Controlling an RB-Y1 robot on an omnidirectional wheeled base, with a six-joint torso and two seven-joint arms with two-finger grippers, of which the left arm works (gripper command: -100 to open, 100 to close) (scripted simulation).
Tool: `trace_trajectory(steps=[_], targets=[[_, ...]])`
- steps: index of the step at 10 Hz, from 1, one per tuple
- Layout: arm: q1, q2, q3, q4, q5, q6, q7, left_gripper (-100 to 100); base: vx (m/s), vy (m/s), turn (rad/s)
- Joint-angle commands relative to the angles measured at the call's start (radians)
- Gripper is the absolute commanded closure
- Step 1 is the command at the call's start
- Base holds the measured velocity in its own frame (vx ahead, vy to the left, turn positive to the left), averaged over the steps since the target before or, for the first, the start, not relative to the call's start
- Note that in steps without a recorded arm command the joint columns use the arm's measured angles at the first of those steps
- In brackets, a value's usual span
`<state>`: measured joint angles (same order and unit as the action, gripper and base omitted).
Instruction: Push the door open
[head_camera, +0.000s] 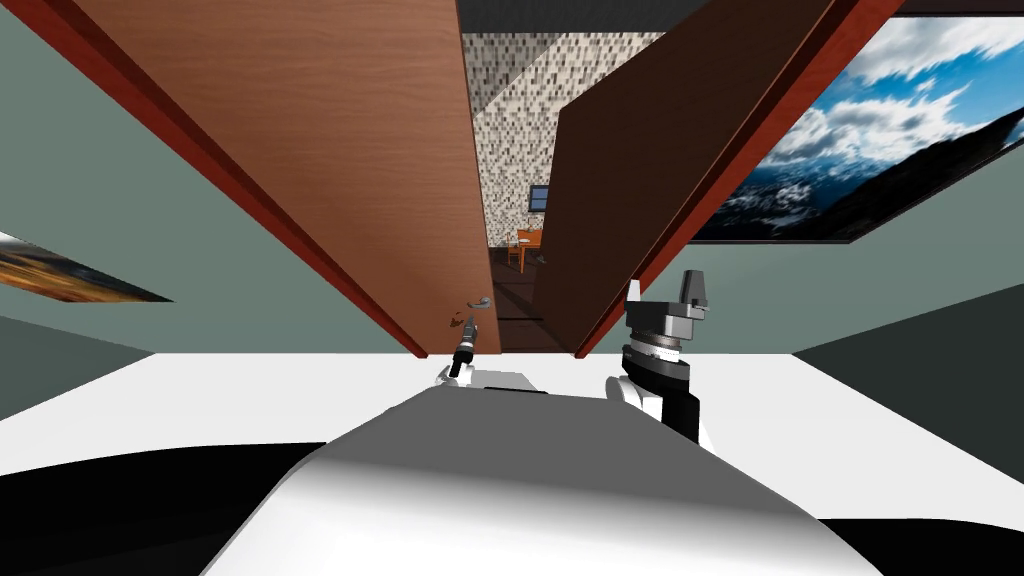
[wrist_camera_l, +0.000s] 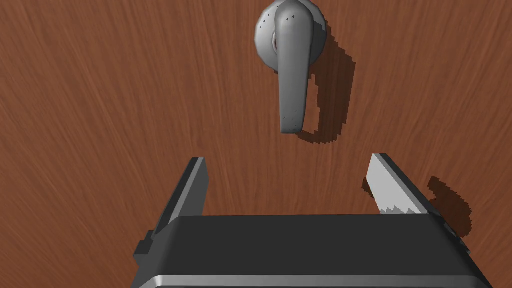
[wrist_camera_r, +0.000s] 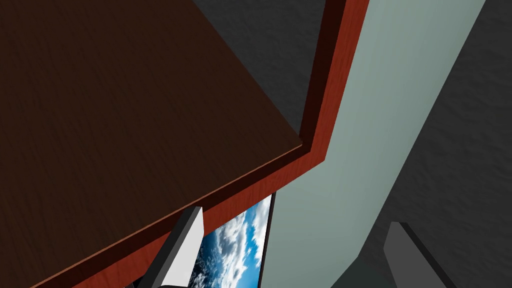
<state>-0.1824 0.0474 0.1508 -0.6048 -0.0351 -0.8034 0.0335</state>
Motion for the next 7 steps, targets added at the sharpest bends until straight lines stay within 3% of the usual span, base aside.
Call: trace_trajectory(steps=[1, 7], targets=[[-0.004, 0.006, 0.003, 0.011, 0.002, -0.007, -0.002, -100, 0.216, 0.017, -0.023], [0.001, -0.003, 0.011, 0.022, 0.009, -0.020, -0.007, -100, 0.197, 0.010, -0.023]])
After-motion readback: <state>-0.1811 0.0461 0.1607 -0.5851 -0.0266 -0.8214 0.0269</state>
